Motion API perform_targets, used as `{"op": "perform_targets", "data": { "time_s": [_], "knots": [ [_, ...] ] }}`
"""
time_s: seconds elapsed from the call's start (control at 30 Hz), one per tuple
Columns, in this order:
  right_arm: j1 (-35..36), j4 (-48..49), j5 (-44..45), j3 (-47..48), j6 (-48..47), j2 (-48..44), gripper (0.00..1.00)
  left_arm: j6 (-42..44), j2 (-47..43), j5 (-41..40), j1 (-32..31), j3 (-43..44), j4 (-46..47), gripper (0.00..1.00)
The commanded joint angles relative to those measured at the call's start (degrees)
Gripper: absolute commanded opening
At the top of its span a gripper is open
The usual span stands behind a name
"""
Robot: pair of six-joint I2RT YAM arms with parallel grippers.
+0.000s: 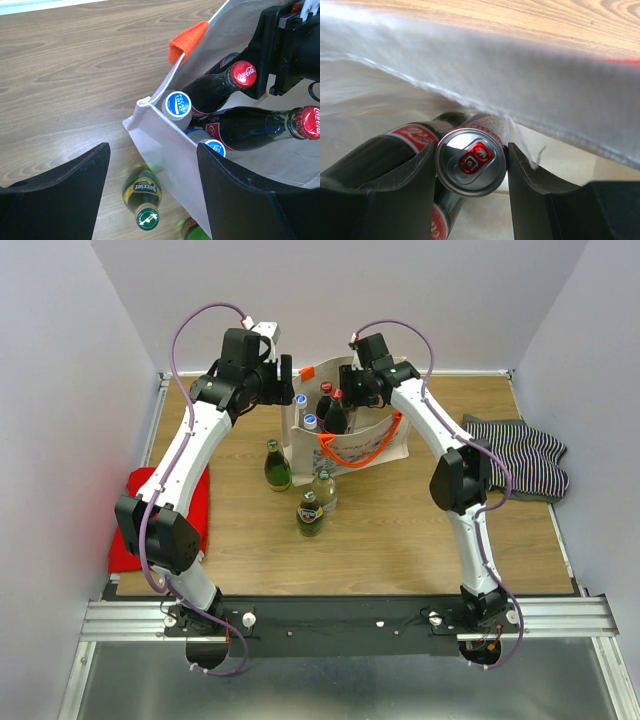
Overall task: Place the beverage into the canvas bag
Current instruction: Place the drink in the canvas bag.
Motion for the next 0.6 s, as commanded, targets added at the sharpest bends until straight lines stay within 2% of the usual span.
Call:
{"op": "perform_targets", "data": {
  "time_s": [0.0,0.2,0.3,0.4,0.43,0.57],
  "knots": [
    [-0.3,6.5,-0.5,2.5,0.8,2.3,0.01,0.7,-0.5,1.0,0.2,0.3,0.7,0.79],
    [-0.3,7.7,-0.7,2.7,1.2,3.1,0.01,0.7,0.1,1.0,0.2,0.7,0.4,0.79],
    [-0.3,7.5,-0.7,3.1,1.1,3.5,0.04,0.8,0.4,1.0,0.2,1.1,0.4,0.79],
    [-0.4,7.5,-0.6,3.0,1.0,3.5,0.15,0.8,0.7,1.0,0.2,1.2,0.4,0.79],
    [-0.4,7.5,-0.6,3.0,0.9,3.4,0.24,0.8,0.9,1.0,0.2,1.4,0.4,0.79],
    [-0.3,7.4,0.8,3.1,0.6,2.5,0.43,0.8,1.3,1.0,0.2,1.8,0.4,0.79]
  ]
}}
